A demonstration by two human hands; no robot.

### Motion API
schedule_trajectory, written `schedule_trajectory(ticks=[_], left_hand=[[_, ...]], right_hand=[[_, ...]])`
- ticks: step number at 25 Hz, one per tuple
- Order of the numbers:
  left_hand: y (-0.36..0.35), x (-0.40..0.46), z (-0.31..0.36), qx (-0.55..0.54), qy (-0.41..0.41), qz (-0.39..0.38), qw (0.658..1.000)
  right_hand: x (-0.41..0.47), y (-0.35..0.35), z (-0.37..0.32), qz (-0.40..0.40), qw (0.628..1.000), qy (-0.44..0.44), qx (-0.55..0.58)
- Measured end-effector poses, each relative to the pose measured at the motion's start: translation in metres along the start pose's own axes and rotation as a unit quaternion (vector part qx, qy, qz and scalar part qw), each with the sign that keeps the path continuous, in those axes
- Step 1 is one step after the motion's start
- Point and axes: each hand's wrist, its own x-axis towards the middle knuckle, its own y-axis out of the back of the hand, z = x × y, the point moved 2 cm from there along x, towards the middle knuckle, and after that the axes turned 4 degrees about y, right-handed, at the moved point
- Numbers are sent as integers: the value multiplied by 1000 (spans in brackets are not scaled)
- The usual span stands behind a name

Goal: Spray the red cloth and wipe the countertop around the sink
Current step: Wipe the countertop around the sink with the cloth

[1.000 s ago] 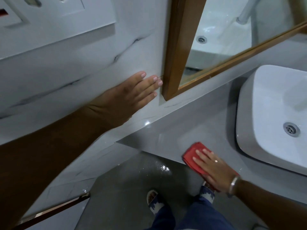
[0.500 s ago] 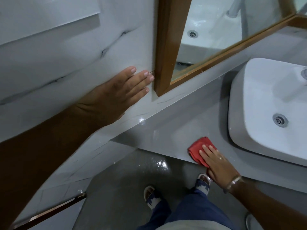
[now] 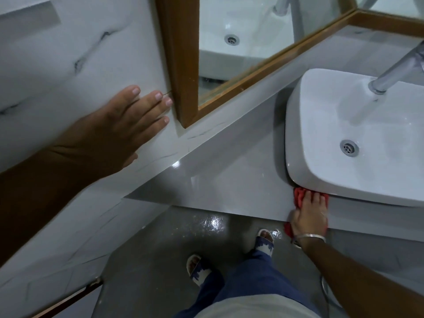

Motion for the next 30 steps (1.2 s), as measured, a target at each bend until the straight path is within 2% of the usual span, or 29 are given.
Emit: schedule_trajectory(ticks=[2, 5, 6, 7, 8, 10, 11, 12, 13, 14, 15, 16, 18, 19, 21, 24, 26, 28, 30], left_hand=[[-6, 1, 1, 1, -4, 18, 1000], [-12, 1, 0, -16, -1, 44, 999], [-14, 1, 0, -24, 0, 50, 998], [-16, 2, 0, -31, 0, 54, 998], [-18, 3, 0, -37, -2, 55, 998], [-20, 4, 0, -40, -1, 58, 998], [-20, 4, 0, -36, 2, 61, 997], [-20, 4, 0, -34, 4, 64, 997], [-20, 5, 1, -34, 5, 67, 997], [-21, 5, 1, -37, 5, 70, 997], [-22, 5, 1, -39, 6, 73, 997], [-24, 6, 1, -43, 9, 79, 996], [-32, 5, 3, -65, 13, 86, 994], [-37, 5, 5, -85, 14, 83, 993], [-45, 6, 8, -117, 7, 76, 990], [-51, 8, 8, -136, -7, 68, 988], [-55, 8, 10, -135, -8, 61, 989], [-60, 8, 11, -127, -7, 53, 990], [-63, 8, 13, -126, -4, 37, 991]], right_hand=[[-6, -4, -9, 4, 999, 39, -8], [-2, -7, -39, -34, 973, 226, -38], [6, -8, -53, -32, 972, 231, -25], [17, -8, -66, -13, 984, 178, 9], [29, -6, -79, 17, 995, 78, 59], [46, -2, -104, 51, 982, -112, 141], [52, -1, -116, 47, 977, -142, 153], [56, -2, -125, 31, 984, -110, 135], [56, -6, -129, 3, 995, -25, 98], [50, -10, -128, -31, 993, 104, 52], [39, -9, -120, -61, 969, 239, 18], [25, -5, -101, -87, 938, 336, 0], [-2, 2, -46, -104, 899, 424, -45], [-15, 5, -17, -93, 904, 414, -56], [-35, 12, 24, -85, 937, 337, -44], [-46, 12, 40, -65, 966, 248, 25], [-54, 11, 50, -19, 981, 174, 86], [-60, 15, 77, 63, 987, 53, 138], [-56, 26, 106, 124, 975, -91, 160]])
